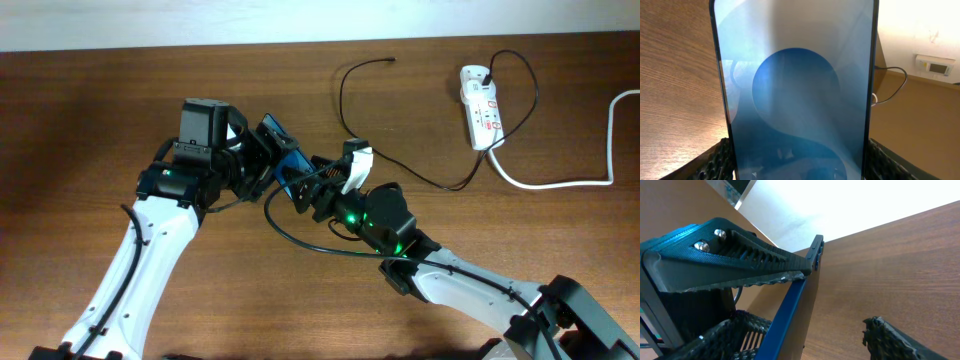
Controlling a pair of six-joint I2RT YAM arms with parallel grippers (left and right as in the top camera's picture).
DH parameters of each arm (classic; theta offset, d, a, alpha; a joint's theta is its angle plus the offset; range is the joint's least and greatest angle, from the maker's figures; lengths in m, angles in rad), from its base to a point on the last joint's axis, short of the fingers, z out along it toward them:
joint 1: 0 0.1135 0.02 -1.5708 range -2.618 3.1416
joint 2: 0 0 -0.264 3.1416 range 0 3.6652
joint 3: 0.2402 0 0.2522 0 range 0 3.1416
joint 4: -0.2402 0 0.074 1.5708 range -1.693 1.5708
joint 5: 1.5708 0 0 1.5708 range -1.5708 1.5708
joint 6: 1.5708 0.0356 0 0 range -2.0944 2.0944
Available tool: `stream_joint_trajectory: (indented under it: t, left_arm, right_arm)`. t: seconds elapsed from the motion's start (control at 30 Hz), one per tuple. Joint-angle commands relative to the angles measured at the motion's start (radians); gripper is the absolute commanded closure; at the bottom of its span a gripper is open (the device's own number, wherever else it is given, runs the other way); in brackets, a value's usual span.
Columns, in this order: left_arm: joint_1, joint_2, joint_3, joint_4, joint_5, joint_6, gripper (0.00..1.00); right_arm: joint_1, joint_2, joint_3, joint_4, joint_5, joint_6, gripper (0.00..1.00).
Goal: Plug charger to phone and switch on socket
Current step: 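Grasp the phone's edge with the right gripper beside the left gripper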
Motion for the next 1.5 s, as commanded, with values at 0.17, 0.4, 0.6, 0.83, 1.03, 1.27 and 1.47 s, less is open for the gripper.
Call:
stream_joint_trajectory:
  t: [0.17, 0.4, 0.6, 0.83, 1.03, 1.27, 1.47]
  left_arm:
    - [-0.013, -0.015, 0.024, 0.010, 0.011, -0.005, 0.50]
    - [-0.013, -0.015, 0.024, 0.010, 0.011, -0.005, 0.49]
    - [-0.013, -0.015, 0.024, 0.010, 0.011, -0.005, 0.49]
    - [-0.013, -0.015, 0.024, 0.009, 0.011, -0.005, 0.48]
    - [-0.013, -0.015, 0.024, 0.009, 0.011, -0.001, 0.48]
    - [-0.013, -0.015, 0.024, -0.007, 0.011, 0.006, 0.49]
    - [-0.013, -0.015, 0.024, -0.013, 0.010, 0.026, 0.48]
  right_arm:
    - [0.018, 0.013, 0.020, 0.004, 0.011, 0.019, 0.34]
    - [0.048, 0.013, 0.020, 0.004, 0.016, 0.019, 0.39]
    - [0.048, 0.013, 0.020, 0.004, 0.014, 0.019, 0.51]
    - [0.048, 0.013, 0.020, 0.004, -0.004, 0.019, 0.62]
    - [0.048, 0.013, 0.020, 0.002, -0.031, 0.019, 0.66]
    - [0.048, 0.013, 0.020, -0.053, -0.013, 0.011, 0.70]
    - [0.048, 0.013, 0.020, 0.004, -0.004, 0.011, 0.70]
